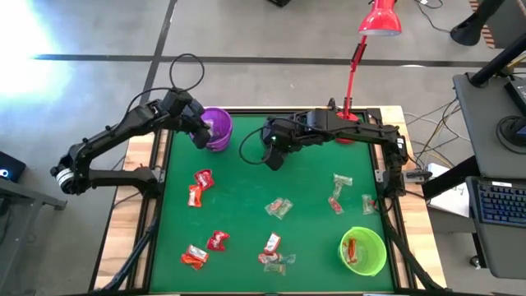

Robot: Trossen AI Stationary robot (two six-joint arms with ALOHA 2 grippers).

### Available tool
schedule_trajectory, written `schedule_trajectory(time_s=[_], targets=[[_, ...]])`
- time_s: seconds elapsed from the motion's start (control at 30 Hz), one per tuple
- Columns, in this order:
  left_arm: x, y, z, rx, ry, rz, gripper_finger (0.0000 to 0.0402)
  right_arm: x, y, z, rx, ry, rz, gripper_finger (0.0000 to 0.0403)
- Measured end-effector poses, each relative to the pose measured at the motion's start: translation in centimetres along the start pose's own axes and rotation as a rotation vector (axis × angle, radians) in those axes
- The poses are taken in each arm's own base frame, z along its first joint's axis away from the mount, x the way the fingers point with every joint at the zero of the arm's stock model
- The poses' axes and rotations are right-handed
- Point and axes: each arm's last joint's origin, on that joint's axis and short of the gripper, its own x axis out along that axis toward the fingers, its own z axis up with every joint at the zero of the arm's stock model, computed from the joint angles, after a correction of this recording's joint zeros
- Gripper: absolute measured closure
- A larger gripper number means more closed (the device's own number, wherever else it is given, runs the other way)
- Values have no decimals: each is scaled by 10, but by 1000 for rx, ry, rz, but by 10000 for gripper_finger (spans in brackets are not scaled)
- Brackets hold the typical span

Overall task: Sort candy
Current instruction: Put the green gummy into the violet bucket, then put the red candy pack into the black bucket

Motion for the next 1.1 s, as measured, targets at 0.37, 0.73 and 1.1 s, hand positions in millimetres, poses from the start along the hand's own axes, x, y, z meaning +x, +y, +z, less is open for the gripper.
schedule_trajectory(time_s=[0.37, 0.73, 1.1], targets=[[1, 2, 0, 46, 9, 65, 376, -8, 2, -14, 61, 78, -40, 271], [1, 3, 0, 67, 11, 86, 300, -27, 13, -38, 87, 87, -129, 266], [-23, -3, 3, 70, 57, 9, 283, -18, 31, -58, 12, 142, -138, 268]])
